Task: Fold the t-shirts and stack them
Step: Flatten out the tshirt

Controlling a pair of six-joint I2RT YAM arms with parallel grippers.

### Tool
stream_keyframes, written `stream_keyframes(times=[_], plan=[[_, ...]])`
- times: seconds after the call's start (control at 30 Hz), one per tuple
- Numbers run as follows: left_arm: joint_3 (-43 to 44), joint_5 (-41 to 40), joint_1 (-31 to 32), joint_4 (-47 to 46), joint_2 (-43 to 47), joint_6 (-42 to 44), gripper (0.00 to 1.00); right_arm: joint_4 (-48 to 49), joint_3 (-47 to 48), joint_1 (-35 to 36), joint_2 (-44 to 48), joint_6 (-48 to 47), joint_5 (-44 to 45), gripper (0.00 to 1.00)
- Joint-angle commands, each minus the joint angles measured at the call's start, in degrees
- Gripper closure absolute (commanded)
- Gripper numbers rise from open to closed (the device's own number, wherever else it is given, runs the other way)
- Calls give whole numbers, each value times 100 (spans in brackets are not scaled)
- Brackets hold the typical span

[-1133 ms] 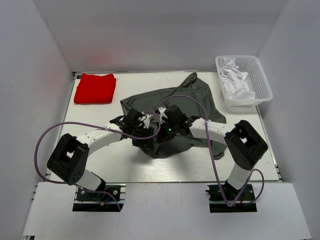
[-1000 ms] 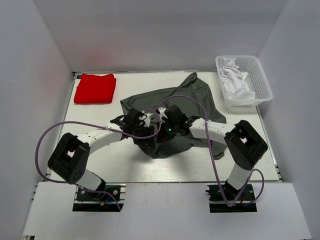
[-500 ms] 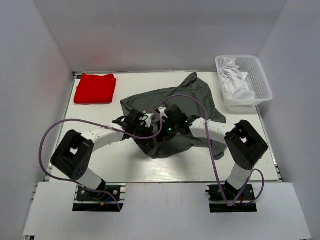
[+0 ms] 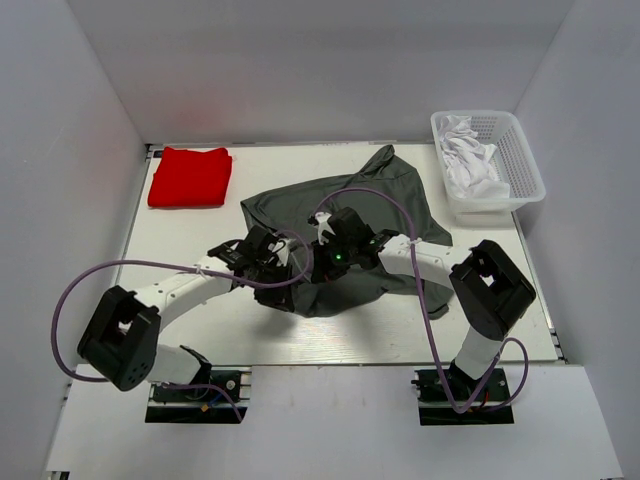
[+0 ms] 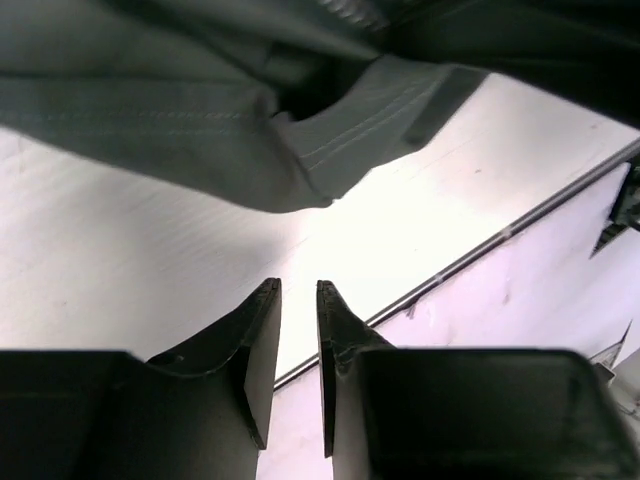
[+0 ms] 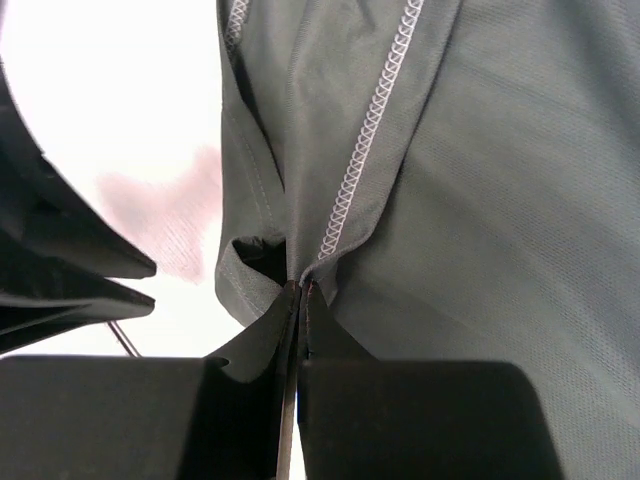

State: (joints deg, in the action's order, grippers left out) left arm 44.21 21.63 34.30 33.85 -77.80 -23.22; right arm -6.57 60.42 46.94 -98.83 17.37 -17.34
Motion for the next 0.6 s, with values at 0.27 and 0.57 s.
stream_keyframes(times=[0.27, 0.57], plan=[[466, -379, -55, -852, -358, 45, 35, -72, 286, 44, 48, -40, 185, 100], [668, -124, 6, -984, -790, 257, 35, -547, 444, -79, -225, 592, 1444, 84]])
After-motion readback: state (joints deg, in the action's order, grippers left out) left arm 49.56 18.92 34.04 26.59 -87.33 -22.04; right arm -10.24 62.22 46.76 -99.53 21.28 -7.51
